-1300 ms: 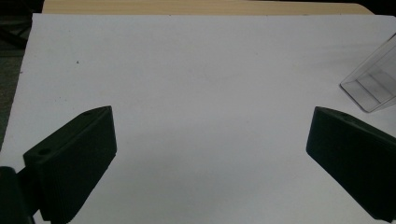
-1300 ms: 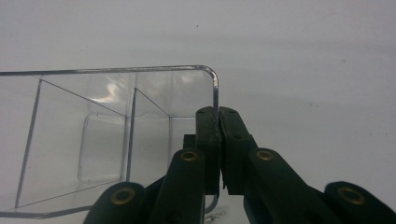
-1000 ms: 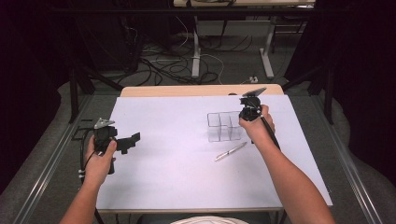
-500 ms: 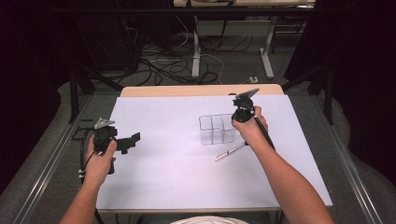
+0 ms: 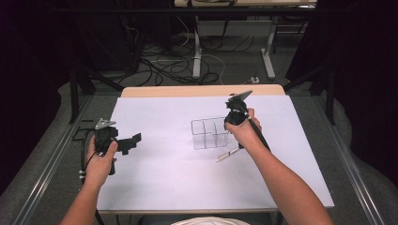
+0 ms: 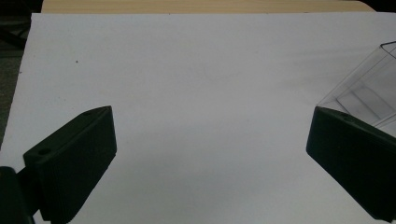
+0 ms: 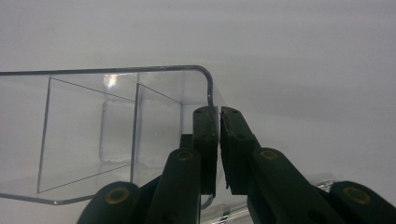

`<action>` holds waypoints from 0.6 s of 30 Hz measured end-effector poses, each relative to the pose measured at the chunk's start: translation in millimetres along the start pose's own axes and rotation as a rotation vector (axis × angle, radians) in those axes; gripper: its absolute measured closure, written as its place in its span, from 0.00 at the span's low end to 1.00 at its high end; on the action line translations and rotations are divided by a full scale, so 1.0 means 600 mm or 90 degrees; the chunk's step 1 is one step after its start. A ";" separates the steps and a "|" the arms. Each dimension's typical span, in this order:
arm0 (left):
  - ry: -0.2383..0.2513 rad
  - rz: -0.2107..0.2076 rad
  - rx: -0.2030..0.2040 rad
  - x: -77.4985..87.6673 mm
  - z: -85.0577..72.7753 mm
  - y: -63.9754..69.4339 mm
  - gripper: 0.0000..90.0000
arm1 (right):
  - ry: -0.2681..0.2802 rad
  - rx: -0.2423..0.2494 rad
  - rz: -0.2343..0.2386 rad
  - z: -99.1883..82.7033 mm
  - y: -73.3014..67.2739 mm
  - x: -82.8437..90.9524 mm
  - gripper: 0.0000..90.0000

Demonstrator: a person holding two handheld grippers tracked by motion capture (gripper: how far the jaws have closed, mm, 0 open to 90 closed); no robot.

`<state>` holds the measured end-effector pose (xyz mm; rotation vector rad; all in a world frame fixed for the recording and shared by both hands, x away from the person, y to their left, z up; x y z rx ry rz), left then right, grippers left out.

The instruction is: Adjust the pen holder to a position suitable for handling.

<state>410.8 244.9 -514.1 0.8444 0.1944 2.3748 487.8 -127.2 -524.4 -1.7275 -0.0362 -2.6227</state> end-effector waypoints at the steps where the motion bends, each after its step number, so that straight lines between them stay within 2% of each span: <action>1: 0.000 0.000 -0.001 0.000 0.000 0.000 0.02 | -0.006 -0.002 0.000 -0.001 -0.001 0.001 0.95; 8: -0.001 0.000 0.000 -0.001 0.000 0.001 0.02 | -0.010 -0.011 0.016 -0.003 -0.004 0.001 0.94; 18: -0.004 0.001 -0.003 -0.001 -0.001 0.001 0.02 | -0.043 -0.011 0.035 -0.011 -0.006 0.003 0.92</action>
Point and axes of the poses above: each handheld gripper's, and its own axes: x roughly backward along the jaws, z roughly out of its top, y roughly to its right, the point moved 6 cm from there along -x, roughly forward along the jaws, and after that the axes turned 15 degrees about -z, right-handed, at the moved point
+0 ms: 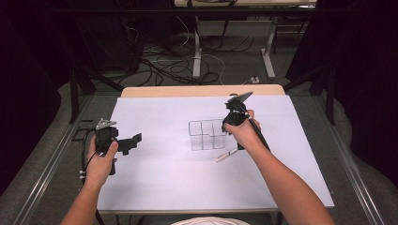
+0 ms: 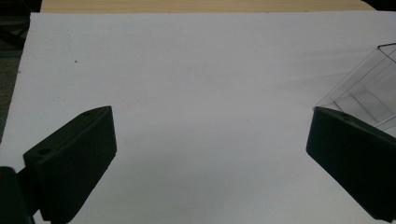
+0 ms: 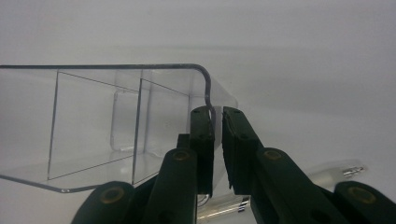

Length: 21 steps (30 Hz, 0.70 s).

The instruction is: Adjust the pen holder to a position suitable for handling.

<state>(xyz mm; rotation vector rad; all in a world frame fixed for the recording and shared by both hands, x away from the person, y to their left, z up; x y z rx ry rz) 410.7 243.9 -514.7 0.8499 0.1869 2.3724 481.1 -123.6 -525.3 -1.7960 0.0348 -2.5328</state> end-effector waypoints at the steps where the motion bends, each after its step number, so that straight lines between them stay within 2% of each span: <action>1: 0.000 0.000 0.000 0.000 0.000 0.000 0.02 | -0.005 0.000 0.002 -0.001 -0.001 0.001 0.92; 5: 0.000 0.001 0.002 0.000 0.000 0.000 0.02 | 0.004 -0.006 0.021 -0.001 -0.003 0.000 0.90; 10: 0.001 0.002 0.001 0.000 0.000 -0.001 0.02 | 0.015 0.011 0.052 -0.004 0.000 0.008 0.84; 16: 0.003 0.003 0.002 0.000 0.000 -0.004 0.02 | 0.082 0.035 0.086 -0.012 0.005 0.024 0.75; 18: 0.000 0.003 0.004 -0.001 -0.003 -0.005 0.02 | 0.114 0.052 0.108 -0.015 0.006 0.031 0.72; 21: -0.003 0.005 -0.001 -0.002 -0.003 -0.003 0.02 | 0.151 0.085 0.122 -0.023 0.006 0.039 0.66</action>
Point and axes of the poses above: each handheld gripper's, and its own axes: x roughly backward along the jaws, z roughly out of its top, y roughly to its right, the point moved 6 cm from there along -x, roughly forward along the jaws, and after that the axes turned 15 degrees about -z, right-handed, at the moved point
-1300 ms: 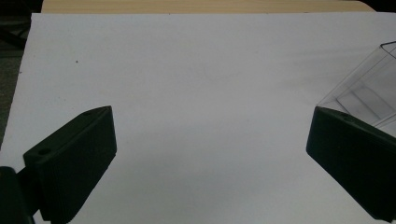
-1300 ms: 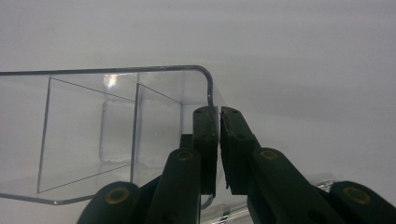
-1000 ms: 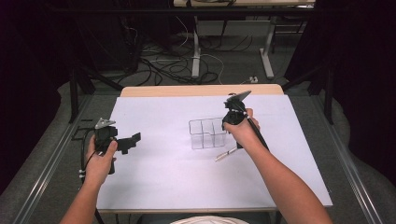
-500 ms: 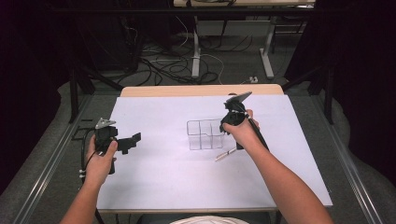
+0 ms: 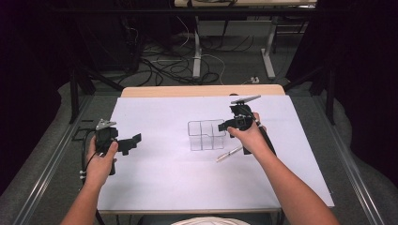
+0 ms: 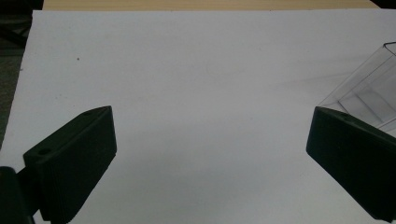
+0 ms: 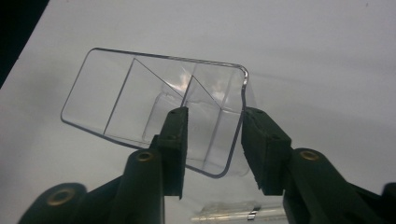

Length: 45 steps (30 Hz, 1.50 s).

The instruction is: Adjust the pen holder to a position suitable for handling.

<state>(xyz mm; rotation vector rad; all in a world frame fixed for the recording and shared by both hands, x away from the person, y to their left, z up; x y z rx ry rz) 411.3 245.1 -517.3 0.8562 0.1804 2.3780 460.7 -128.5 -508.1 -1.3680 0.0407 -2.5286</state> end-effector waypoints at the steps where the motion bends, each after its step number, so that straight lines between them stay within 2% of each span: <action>1: 0.002 -0.001 0.000 0.000 0.000 0.001 0.02 | 0.019 0.008 0.004 -0.001 -0.001 0.003 0.64; 2: 0.006 0.001 -0.001 -0.001 0.001 0.001 0.02 | 0.032 0.016 0.005 -0.002 -0.001 0.006 0.62; 3: 0.006 0.001 0.000 -0.001 0.001 0.001 0.02 | 0.064 0.042 0.007 -0.003 0.000 0.012 0.57; 4: 0.006 0.002 -0.001 0.000 0.000 0.001 0.02 | 0.064 0.042 0.007 -0.003 0.000 0.012 0.57; 7: 0.001 0.002 0.000 0.000 -0.001 0.000 0.02 | 0.110 0.071 0.000 -0.005 0.006 0.025 0.48; 8: 0.002 0.002 0.002 0.000 -0.001 0.000 0.02 | 0.110 0.071 0.000 -0.005 0.006 0.025 0.48; 12: 0.000 0.002 -0.001 -0.001 -0.002 0.000 0.02 | 0.156 0.095 -0.015 -0.004 0.015 0.035 0.40; 15: -0.001 0.002 -0.004 -0.002 -0.002 0.000 0.02 | 0.176 0.107 -0.029 -0.006 0.026 0.038 0.37; 20: -0.001 0.000 -0.004 -0.002 -0.002 -0.001 0.02 | 0.187 0.104 -0.048 -0.009 0.045 0.040 0.29; 31: 0.001 -0.004 -0.008 -0.002 -0.001 0.001 0.02 | 0.206 0.098 -0.096 -0.012 0.095 0.047 0.25; 37: -0.003 -0.009 -0.013 -0.002 0.000 0.003 0.02 | 0.183 0.088 -0.094 -0.022 0.119 0.044 0.23; 39: 0.004 -0.009 -0.013 -0.002 0.001 0.003 0.02 | 0.179 0.096 -0.098 -0.023 0.127 0.042 0.21; 40: -0.009 -0.012 -0.014 0.000 0.000 0.004 0.02 | 0.178 0.098 -0.099 -0.024 0.129 0.042 0.21; 45: -0.001 -0.013 -0.017 -0.003 0.000 0.005 0.02 | 0.179 0.115 -0.103 -0.025 0.138 0.043 0.17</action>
Point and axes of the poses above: each handheld gripper's, and its own axes: x roughly backward along the jaws, z roughly out of its top, y roughly to its right, the point moved 6 cm from there along -x, roughly forward along the jaws, and after that the axes turned 15 degrees about -z, right-handed, at the moved point
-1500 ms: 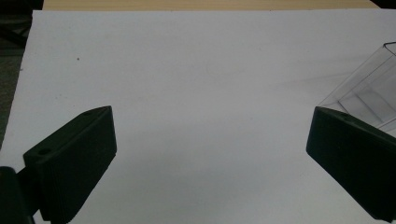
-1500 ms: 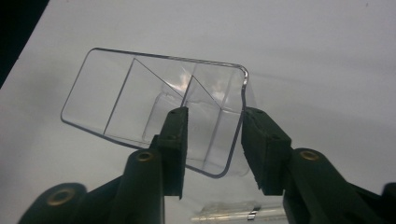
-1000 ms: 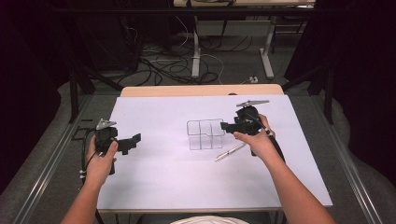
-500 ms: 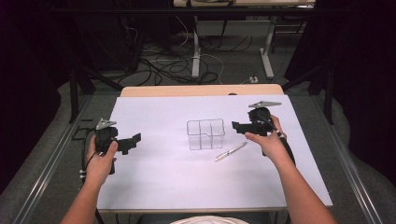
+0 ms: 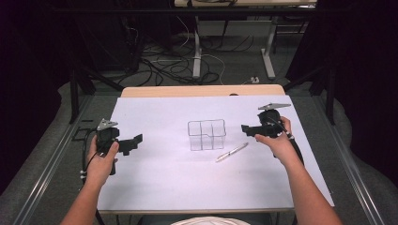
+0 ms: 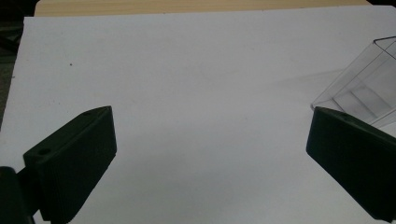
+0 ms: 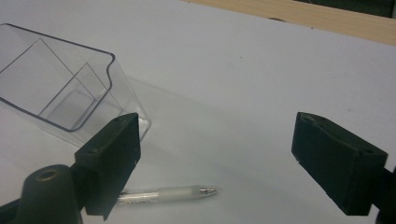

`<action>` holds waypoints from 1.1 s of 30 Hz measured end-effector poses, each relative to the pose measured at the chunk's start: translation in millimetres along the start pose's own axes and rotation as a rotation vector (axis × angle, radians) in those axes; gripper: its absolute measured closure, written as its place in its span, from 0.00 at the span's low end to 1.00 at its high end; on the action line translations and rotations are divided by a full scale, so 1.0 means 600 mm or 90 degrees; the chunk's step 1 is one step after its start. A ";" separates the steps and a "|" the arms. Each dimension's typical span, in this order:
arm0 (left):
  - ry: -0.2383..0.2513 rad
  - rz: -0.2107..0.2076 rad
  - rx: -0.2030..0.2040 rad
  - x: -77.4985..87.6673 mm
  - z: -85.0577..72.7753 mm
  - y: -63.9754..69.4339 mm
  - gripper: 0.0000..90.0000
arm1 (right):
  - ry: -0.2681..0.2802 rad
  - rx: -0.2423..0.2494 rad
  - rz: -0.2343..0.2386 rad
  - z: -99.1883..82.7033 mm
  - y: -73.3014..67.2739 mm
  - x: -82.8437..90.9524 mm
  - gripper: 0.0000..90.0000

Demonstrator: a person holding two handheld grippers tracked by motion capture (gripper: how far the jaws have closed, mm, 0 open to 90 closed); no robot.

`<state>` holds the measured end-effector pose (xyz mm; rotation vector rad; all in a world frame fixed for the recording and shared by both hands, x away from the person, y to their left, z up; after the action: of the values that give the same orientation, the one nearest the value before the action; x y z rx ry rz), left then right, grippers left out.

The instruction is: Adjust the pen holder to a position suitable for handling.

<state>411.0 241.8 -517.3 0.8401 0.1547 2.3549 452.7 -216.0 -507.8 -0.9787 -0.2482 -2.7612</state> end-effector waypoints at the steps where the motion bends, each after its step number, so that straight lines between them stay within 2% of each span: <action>1: -0.001 0.000 0.000 0.000 0.000 0.000 0.02 | 0.004 0.011 -0.002 0.000 0.002 0.000 0.17; 5: -0.001 -0.001 -0.001 -0.001 0.000 0.002 0.02 | -0.002 0.050 -0.016 -0.005 0.008 0.001 0.16; 13: -0.004 -0.001 -0.004 -0.002 -0.001 0.003 0.02 | 0.002 0.067 -0.009 -0.011 0.009 0.001 0.17; 17: -0.009 -0.004 -0.003 -0.001 -0.001 0.004 0.02 | 0.009 0.104 -0.001 -0.010 0.005 0.002 0.20; 23: -0.002 -0.002 -0.001 -0.002 -0.001 0.003 0.02 | 0.005 0.186 0.004 -0.012 -0.002 -0.001 0.28; 26: -0.002 -0.001 -0.001 -0.002 -0.001 0.004 0.02 | 0.008 0.227 0.017 -0.010 -0.010 -0.004 0.31; 33: -0.002 -0.001 -0.003 -0.001 -0.001 0.004 0.02 | -0.013 0.346 0.029 -0.007 -0.016 -0.008 0.40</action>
<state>409.7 239.6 -517.1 0.8410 0.1488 2.3511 451.6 -207.2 -514.8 -0.8449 -0.9062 -2.4285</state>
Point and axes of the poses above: each handheld gripper's, and its own axes: x roughly backward along the jaws, z roughly out of its top, y roughly to its right, the point moved 6 cm from there along -x, roughly forward along the jaws, and after that the axes turned 15 degrees about -z, right-handed, at the moved point
